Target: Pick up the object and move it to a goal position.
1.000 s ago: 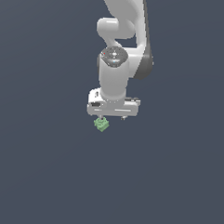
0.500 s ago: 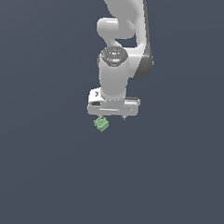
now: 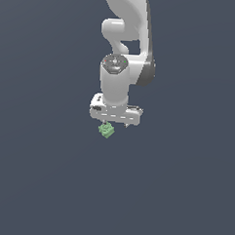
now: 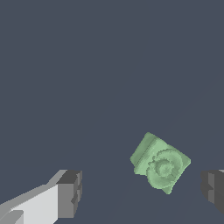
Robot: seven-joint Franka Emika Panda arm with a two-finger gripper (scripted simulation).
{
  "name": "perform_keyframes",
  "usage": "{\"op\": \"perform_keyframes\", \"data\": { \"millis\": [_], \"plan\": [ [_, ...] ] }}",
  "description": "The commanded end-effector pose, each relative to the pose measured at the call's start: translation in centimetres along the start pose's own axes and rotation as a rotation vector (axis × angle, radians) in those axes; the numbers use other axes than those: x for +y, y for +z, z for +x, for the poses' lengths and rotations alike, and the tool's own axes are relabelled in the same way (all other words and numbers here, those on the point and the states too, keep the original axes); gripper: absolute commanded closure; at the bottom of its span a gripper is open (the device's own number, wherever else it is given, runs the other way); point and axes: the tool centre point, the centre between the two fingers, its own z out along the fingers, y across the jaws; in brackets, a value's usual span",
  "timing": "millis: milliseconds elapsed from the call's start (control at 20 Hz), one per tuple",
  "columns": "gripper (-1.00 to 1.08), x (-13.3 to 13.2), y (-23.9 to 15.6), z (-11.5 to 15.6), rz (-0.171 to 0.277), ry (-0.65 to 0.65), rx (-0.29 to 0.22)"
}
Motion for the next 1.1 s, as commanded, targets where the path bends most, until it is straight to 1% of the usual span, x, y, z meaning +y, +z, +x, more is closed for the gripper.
{"op": "perform_keyframes", "data": {
  "millis": [0,550,800,1050],
  "plan": [
    [-0.92,0.6,0.8,-0.3,0.000,0.065,0.003],
    [-0.92,3.7,4.4,-2.3,-0.004,0.399,0.021],
    [-0.92,4.6,5.3,-2.9,-0.006,0.498,0.028],
    [-0.92,5.2,5.8,-3.3,-0.007,0.554,0.032]
  ]
}}
